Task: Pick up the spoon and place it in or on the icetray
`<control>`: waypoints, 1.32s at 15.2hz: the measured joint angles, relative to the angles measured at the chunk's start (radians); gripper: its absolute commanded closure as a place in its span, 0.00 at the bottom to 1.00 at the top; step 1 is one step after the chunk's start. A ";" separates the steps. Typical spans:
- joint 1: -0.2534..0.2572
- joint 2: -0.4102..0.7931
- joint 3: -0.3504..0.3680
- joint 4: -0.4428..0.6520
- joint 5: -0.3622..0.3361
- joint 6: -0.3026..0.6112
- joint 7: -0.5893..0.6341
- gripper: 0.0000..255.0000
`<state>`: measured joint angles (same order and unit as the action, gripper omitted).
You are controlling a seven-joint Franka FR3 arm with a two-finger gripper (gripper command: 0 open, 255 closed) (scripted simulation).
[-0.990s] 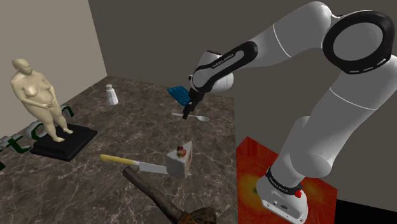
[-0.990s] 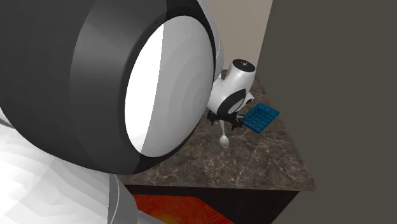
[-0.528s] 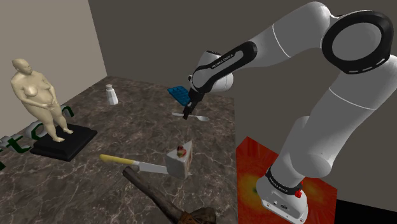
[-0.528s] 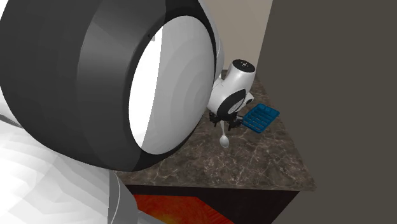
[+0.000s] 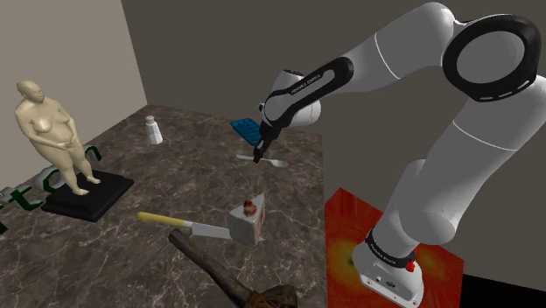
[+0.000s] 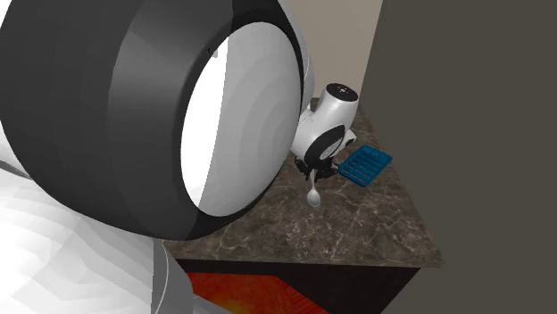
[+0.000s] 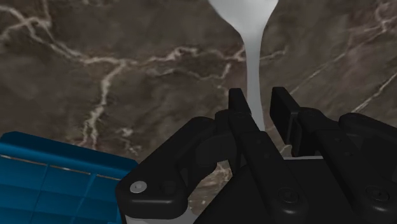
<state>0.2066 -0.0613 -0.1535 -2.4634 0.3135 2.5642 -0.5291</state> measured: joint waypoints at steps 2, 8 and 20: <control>-0.001 -0.005 0.000 0.002 -0.004 -0.006 0.004 1.00; -0.008 -0.059 0.003 0.028 -0.047 -0.081 0.047 1.00; -0.023 -0.153 0.008 0.103 -0.108 -0.244 0.107 1.00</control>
<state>0.1832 -0.2141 -0.1460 -2.3607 0.2060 2.3199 -0.4220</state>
